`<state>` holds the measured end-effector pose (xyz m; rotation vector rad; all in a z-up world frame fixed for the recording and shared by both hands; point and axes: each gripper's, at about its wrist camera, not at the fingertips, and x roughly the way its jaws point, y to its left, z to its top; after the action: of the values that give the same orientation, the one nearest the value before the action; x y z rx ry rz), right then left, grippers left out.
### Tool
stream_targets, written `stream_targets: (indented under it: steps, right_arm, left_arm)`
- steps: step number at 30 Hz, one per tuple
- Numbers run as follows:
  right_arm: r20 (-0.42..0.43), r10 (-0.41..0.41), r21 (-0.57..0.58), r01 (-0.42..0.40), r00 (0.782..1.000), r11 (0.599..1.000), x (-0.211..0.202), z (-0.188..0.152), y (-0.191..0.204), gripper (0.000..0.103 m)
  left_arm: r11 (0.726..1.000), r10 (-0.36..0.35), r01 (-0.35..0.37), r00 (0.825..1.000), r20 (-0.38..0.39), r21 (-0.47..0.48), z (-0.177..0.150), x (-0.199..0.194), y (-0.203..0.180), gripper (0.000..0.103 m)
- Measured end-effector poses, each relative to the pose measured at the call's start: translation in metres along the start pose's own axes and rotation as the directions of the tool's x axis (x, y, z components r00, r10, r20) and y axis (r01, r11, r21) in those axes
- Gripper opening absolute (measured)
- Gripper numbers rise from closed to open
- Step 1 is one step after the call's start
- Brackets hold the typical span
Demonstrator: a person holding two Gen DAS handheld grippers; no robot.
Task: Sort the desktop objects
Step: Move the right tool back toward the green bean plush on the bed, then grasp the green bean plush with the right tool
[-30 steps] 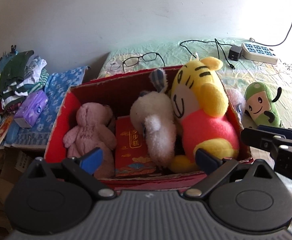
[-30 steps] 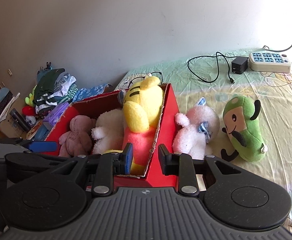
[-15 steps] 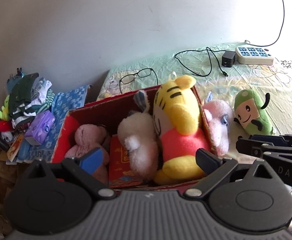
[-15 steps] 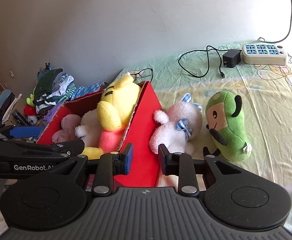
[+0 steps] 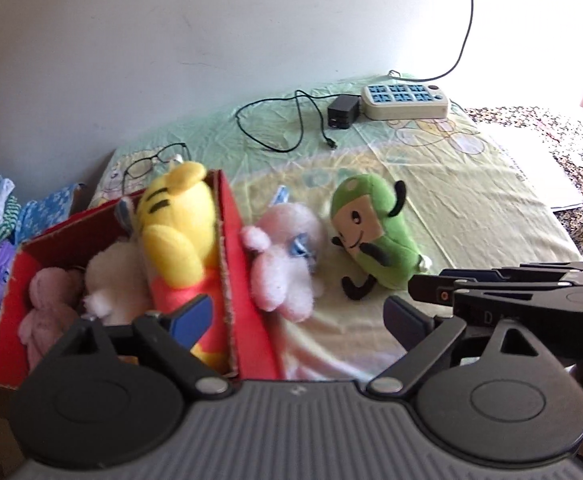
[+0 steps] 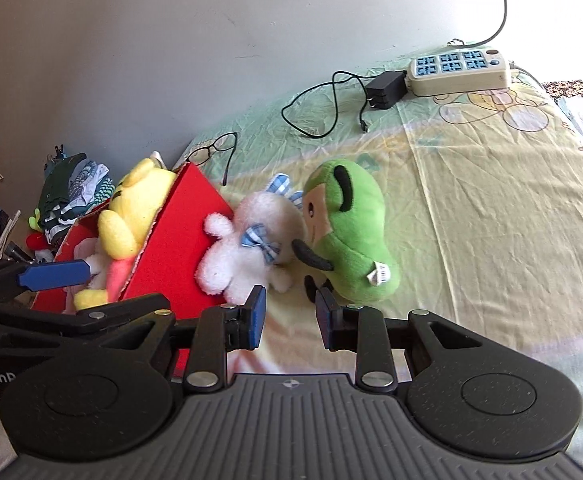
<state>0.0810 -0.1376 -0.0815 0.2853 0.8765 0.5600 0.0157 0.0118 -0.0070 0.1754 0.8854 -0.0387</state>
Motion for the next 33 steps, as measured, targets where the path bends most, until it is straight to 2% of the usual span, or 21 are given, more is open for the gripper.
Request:
stream_targets:
  steps: [8,13,18,24,28,31,33]
  right_arm:
    - [-0.002,-0.011,0.098,0.011,1.000,0.995,-0.002,0.010,-0.058,0.031]
    - [-0.003,0.048,0.181,-0.046,0.999,0.982,0.006,0.024,-0.081,0.035]
    - [0.004,0.136,0.208,-0.133,0.991,0.969,0.019,0.039,-0.080,0.043]
    - [-0.033,0.154,0.162,-0.147,0.987,0.976,0.045,0.056,-0.069,0.050]
    - [-0.059,0.162,0.184,-0.149,0.985,0.972,0.066,0.059,-0.070,0.051]
    - [-0.081,0.149,0.204,-0.130,0.986,0.970,0.081,0.059,-0.072,0.051]
    - [-0.084,0.154,0.227,-0.131,0.985,0.965,0.087,0.059,-0.075,0.053]
  left_arm:
    - [0.997,-0.069,0.069,0.997,-0.017,-0.032,0.004,0.038,-0.025,0.093]
    - [0.991,-0.114,0.109,0.992,-0.055,-0.081,0.013,0.074,-0.022,0.096]
    - [0.986,-0.149,0.141,0.985,-0.090,-0.093,0.019,0.108,-0.019,0.097]
    - [0.981,-0.185,0.178,0.978,-0.095,-0.076,0.028,0.135,-0.020,0.097]
    - [0.975,-0.216,0.209,0.970,-0.109,-0.070,0.034,0.153,-0.022,0.099]
    - [0.970,-0.238,0.230,0.965,-0.111,-0.083,0.038,0.162,-0.022,0.095]
    - [0.969,-0.245,0.238,0.963,-0.112,-0.070,0.041,0.167,-0.025,0.088]
